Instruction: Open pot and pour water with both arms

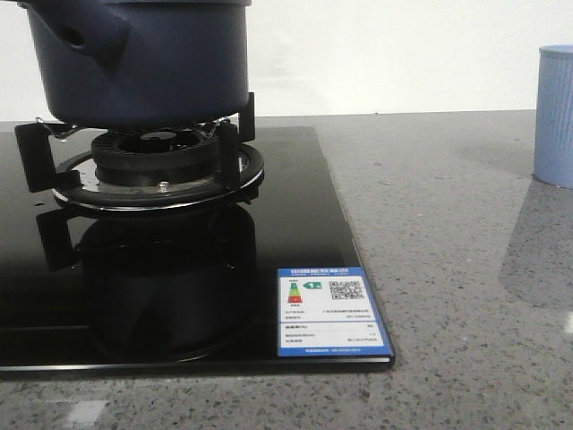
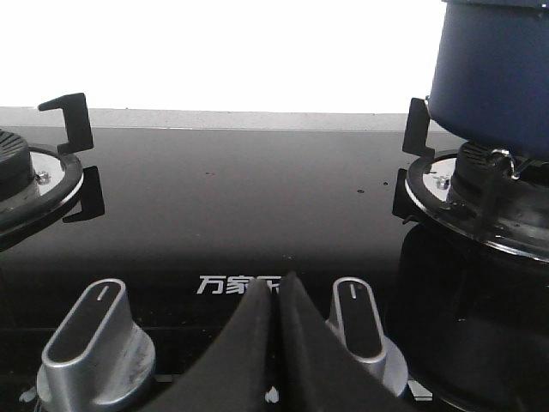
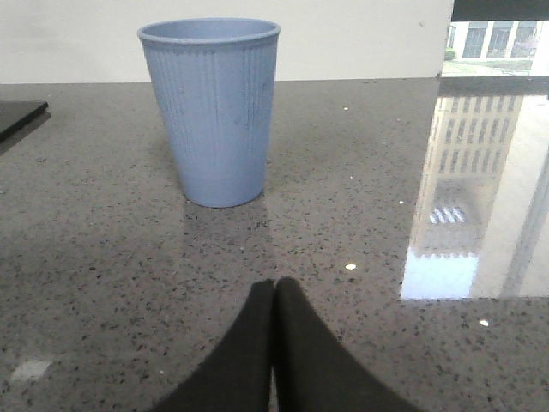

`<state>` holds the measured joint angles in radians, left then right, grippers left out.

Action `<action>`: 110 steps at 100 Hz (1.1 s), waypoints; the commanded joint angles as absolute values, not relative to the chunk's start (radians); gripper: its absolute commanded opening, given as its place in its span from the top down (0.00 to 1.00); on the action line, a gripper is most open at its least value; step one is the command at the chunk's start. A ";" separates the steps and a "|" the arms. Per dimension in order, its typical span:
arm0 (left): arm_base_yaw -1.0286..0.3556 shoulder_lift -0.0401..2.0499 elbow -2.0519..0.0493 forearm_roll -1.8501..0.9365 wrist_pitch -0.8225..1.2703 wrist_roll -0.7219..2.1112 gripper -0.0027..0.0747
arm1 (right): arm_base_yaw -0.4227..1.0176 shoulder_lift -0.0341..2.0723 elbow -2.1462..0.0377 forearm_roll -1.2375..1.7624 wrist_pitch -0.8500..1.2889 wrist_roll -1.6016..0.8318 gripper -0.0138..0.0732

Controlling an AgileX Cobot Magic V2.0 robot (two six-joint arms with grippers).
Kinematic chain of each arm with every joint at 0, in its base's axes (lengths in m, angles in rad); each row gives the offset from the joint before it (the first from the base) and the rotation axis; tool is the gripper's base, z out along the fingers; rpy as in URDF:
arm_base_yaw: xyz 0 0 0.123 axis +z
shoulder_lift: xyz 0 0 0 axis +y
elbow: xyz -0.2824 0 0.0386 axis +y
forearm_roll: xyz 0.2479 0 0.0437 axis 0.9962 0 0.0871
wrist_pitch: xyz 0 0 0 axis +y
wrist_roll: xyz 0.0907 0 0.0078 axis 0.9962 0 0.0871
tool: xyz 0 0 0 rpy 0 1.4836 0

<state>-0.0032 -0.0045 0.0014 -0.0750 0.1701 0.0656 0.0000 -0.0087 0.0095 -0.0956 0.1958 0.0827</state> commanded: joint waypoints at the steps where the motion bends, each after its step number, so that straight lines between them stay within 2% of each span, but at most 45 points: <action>1: -0.009 -0.030 0.034 -0.084 0.101 0.064 0.99 | -0.005 -0.028 0.036 -0.106 0.123 0.074 0.92; 110: -0.009 -0.030 0.034 -0.084 0.095 0.064 0.99 | -0.005 -0.028 0.036 -0.118 0.096 0.074 0.92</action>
